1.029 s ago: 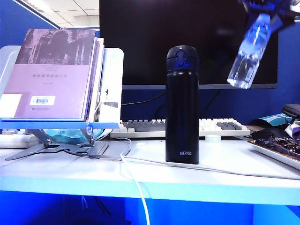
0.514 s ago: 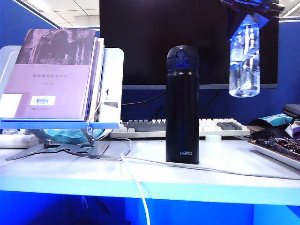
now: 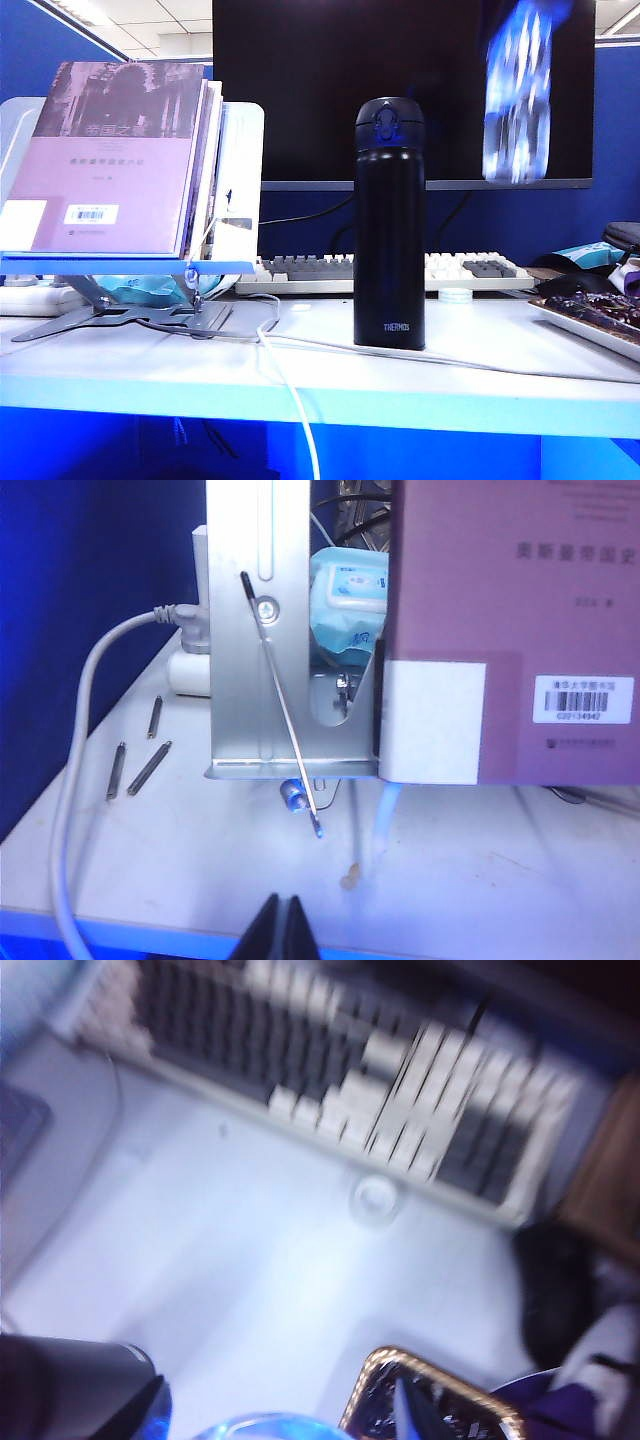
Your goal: Pick up the mineral water bottle and place it vertically to the right of the black thermos cup.
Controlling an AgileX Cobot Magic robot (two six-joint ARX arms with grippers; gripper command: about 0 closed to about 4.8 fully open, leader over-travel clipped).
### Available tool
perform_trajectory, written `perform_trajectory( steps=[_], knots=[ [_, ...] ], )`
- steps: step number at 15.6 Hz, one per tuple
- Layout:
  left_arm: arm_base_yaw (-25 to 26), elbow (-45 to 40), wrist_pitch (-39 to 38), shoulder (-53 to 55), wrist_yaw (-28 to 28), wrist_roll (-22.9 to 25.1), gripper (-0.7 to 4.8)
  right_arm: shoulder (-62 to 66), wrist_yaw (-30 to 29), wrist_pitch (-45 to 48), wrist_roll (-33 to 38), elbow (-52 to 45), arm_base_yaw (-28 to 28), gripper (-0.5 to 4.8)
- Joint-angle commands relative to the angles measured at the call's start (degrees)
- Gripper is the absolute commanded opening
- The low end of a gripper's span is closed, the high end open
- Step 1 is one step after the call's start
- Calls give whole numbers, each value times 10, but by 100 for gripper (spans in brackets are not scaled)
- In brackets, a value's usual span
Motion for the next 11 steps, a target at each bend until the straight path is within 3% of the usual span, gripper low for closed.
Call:
perform_trajectory(
  steps=[1,7,11],
  knots=[
    [0,0,-5,-2,3,2,-4,-71,-5,18,11,7,0,282],
    [0,0,-5,-2,3,2,-4,-236,-5,13,54,7,0,282],
    [0,0,-5,-2,3,2,-4,-281,8,6,55,7,0,282]
  ],
)
